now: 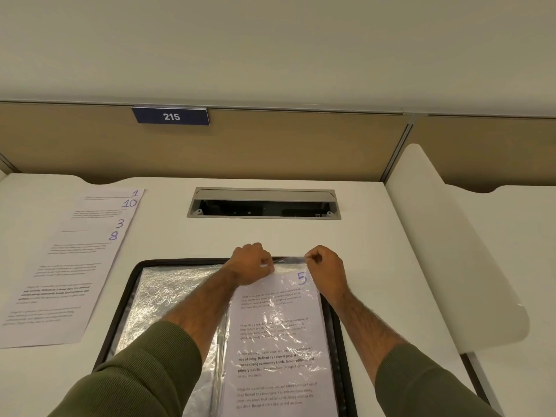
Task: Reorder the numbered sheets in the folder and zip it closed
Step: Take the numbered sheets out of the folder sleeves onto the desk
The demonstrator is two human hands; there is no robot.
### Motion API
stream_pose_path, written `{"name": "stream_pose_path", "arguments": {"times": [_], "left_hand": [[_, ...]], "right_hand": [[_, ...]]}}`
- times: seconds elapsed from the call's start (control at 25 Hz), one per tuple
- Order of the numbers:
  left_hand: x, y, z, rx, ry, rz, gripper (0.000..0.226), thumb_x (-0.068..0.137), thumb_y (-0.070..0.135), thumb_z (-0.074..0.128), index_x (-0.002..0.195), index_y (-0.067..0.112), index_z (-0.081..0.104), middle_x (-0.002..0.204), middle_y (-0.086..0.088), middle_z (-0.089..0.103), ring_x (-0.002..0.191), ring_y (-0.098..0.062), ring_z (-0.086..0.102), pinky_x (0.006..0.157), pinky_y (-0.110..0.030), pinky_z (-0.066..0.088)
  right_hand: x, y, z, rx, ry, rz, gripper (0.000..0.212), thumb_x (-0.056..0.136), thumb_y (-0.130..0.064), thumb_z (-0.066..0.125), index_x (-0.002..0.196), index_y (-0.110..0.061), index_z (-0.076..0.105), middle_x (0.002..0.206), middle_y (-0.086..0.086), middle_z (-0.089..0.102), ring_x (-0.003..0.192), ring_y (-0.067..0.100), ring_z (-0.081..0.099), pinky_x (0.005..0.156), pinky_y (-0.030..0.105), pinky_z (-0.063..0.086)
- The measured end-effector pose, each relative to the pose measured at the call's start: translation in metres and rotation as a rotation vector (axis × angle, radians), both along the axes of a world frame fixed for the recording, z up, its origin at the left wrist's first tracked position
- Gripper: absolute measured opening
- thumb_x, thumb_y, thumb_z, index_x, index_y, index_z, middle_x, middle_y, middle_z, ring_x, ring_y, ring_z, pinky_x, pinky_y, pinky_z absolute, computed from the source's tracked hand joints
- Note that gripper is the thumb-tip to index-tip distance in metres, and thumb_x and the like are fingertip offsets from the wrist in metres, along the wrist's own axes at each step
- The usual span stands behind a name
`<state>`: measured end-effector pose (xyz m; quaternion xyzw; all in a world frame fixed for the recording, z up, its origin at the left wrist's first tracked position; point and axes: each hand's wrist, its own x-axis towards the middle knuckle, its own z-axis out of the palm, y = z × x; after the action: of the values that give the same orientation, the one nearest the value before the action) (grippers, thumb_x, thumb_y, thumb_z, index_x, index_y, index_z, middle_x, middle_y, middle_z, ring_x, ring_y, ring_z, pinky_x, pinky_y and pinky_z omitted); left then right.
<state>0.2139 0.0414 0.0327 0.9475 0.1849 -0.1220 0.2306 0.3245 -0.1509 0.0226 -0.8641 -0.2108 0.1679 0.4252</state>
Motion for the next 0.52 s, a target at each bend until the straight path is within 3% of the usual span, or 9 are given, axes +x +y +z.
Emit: {"name": "stream_pose_path", "arguments": {"times": [0.12, 0.24, 0.36, 0.52], "left_hand": [[0.004, -0.004, 0.003, -0.063, -0.004, 0.036, 0.033, 0.1, 0.041, 0.051, 0.083, 0.02, 0.069, 0.088, 0.006, 0.062, 0.087, -0.015, 0.058, 0.095, -0.038, 0.042], [0.009, -0.005, 0.001, -0.131, 0.013, 0.151, 0.056, 0.105, 0.052, 0.037, 0.068, 0.023, 0.068, 0.088, 0.006, 0.067, 0.089, -0.016, 0.06, 0.1, -0.039, 0.036], [0.013, 0.001, 0.0, -0.139, 0.039, 0.143, 0.04, 0.103, 0.045, 0.05, 0.078, 0.023, 0.072, 0.083, 0.012, 0.068, 0.087, -0.012, 0.063, 0.104, -0.043, 0.041], [0.018, 0.007, 0.003, -0.141, 0.149, 0.072, 0.018, 0.096, 0.031, 0.064, 0.102, 0.021, 0.077, 0.094, 0.006, 0.076, 0.092, -0.01, 0.067, 0.106, -0.045, 0.041]], "right_hand": [[0.0, -0.001, -0.002, 0.008, 0.03, -0.002, 0.004, 0.098, -0.021, 0.062, 0.096, -0.017, 0.062, 0.091, -0.006, 0.066, 0.082, 0.01, 0.065, 0.063, 0.012, 0.048], [0.0, -0.002, -0.003, 0.019, 0.051, 0.005, 0.006, 0.098, -0.023, 0.063, 0.096, -0.018, 0.062, 0.092, -0.006, 0.066, 0.084, 0.011, 0.067, 0.066, 0.017, 0.053], [0.0, -0.002, -0.004, 0.028, 0.04, 0.004, 0.006, 0.098, -0.022, 0.063, 0.097, -0.015, 0.063, 0.093, -0.004, 0.067, 0.085, 0.011, 0.066, 0.068, 0.019, 0.054], [0.0, -0.002, -0.006, 0.042, 0.062, 0.005, 0.005, 0.097, -0.021, 0.063, 0.095, -0.016, 0.063, 0.093, -0.003, 0.068, 0.086, 0.014, 0.068, 0.072, 0.026, 0.059]]}}
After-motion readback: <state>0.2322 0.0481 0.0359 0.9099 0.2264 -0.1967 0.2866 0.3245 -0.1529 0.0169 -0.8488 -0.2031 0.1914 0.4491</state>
